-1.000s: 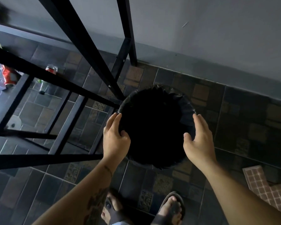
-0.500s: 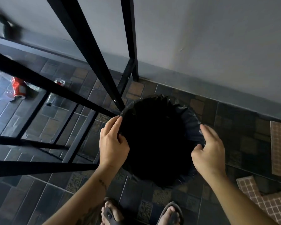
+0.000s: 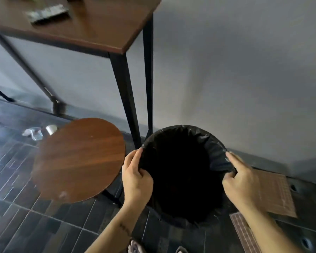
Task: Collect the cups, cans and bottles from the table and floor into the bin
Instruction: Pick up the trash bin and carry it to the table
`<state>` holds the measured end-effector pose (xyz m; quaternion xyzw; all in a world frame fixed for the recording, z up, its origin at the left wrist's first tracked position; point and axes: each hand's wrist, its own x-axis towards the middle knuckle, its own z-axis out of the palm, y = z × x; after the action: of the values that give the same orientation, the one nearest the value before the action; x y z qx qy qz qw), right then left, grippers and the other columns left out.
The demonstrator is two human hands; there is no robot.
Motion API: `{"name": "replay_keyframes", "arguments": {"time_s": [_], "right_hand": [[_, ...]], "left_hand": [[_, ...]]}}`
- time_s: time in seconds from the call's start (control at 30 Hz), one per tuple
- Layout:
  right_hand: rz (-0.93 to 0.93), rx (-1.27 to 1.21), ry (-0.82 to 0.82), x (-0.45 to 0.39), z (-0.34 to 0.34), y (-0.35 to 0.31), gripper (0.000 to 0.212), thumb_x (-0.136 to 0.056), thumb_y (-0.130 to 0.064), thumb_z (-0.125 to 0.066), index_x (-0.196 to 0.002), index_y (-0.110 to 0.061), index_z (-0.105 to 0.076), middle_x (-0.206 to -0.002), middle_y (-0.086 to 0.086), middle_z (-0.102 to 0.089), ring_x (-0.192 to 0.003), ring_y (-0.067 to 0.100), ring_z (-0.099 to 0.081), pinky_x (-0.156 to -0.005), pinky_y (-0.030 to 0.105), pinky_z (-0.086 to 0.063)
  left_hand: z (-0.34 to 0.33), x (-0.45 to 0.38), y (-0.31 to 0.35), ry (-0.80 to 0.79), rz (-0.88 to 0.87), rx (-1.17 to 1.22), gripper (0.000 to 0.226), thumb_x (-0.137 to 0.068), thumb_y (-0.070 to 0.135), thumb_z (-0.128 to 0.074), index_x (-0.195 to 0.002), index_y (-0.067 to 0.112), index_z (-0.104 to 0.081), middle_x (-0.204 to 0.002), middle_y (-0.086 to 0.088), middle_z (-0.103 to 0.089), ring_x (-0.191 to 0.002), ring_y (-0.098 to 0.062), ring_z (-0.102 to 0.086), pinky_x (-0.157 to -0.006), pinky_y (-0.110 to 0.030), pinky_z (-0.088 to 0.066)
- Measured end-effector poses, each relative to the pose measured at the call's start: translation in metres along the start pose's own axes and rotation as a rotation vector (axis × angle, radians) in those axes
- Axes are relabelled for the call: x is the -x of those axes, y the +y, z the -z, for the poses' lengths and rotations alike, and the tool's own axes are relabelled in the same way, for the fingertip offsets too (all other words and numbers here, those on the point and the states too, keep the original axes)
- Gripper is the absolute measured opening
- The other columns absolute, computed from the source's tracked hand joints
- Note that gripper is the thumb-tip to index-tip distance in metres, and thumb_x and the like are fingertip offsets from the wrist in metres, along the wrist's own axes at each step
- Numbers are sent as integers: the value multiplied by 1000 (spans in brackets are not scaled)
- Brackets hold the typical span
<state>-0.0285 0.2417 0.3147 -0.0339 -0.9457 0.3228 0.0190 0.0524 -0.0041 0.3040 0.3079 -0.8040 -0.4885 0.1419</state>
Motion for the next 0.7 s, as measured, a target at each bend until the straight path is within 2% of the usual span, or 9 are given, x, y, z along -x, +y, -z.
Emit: {"name": "replay_keyframes", "arguments": {"time_s": [0.03, 0.07, 0.2, 0.3, 0.37, 0.43, 0.57, 0.63, 0.7], "right_hand": [[13, -6, 17, 5, 18, -15, 66, -74, 14, -53, -132, -14, -63, -126, -1, -68, -117, 25, -60, -98, 30, -42], [35, -17, 30, 10, 33, -28, 66, -75, 14, -54, -134, -14, -62, -127, -1, -68, -119, 25, -59, -101, 30, -42], [124, -78, 62, 26, 78, -67, 65, -77, 15, -55, -137, -11, -58, -135, 4, -62, -126, 25, -55, -103, 23, -34], [167, -143, 50, 38, 101, -89, 64, -79, 14, -55, -139, -10, -56, -138, 5, -60, -128, 26, -53, -102, 22, -32], [184, -204, 34, 47, 113, -101, 63, -81, 13, -55, -139, -12, -56, -139, 4, -59, -129, 24, -53, -101, 21, -33], [236, -243, 22, 56, 121, -113, 63, -81, 12, -55, -139, -14, -56, -139, 2, -59, -129, 22, -53, -101, 21, -34], [317, -334, -17, 74, 129, -142, 64, -82, 13, -51, -139, -15, -56, -139, 0, -59, -130, 20, -52, -103, 24, -39], [351, -375, -38, 80, 131, -160, 64, -82, 12, -49, -140, -14, -56, -139, 0, -58, -128, 19, -54, -105, 28, -43], [335, -441, -61, 83, 130, -177, 64, -82, 10, -48, -140, -15, -55, -139, -2, -58, -120, 15, -58, -100, 22, -48]], "left_hand": [[14, 5, 19, 32, 10, 45, 67, -79, -19, -47, -135, 15, -61, -128, 13, -54, -120, -6, -49, -103, -9, -37], [28, 9, 37, 62, 27, 102, 65, -80, -19, -48, -134, 16, -62, -129, 14, -55, -119, -4, -50, -103, -8, -38], [72, 28, 83, 119, 59, 289, 67, -80, -17, -46, -122, 31, -66, -125, 10, -65, -120, -11, -60, -110, -31, -45], [98, 45, 106, 138, 100, 345, 70, -80, -15, -46, -122, 37, -64, -111, 7, -72, -101, -22, -70, -96, -44, -56], [118, 58, 118, 149, 124, 372, 69, -80, -15, -46, -127, 30, -66, -107, 6, -73, -90, -18, -72, -89, -42, -60], [138, 70, 127, 177, 119, 404, 67, -80, -17, -46, -130, 23, -66, -109, 2, -74, -87, -14, -72, -86, -36, -60], [181, 92, 140, 234, 87, 416, 68, -80, -18, -43, -132, 20, -66, -100, 6, -73, -65, -3, -68, -60, -16, -56], [203, 98, 140, 233, 97, 441, 69, -81, -17, -44, -132, 24, -65, -93, 3, -76, -66, -12, -67, -58, -20, -56], [228, 104, 136, 224, 97, 509, 67, -83, -16, -48, -131, 26, -66, -93, 0, -80, -74, -21, -69, -63, -27, -58]]}}
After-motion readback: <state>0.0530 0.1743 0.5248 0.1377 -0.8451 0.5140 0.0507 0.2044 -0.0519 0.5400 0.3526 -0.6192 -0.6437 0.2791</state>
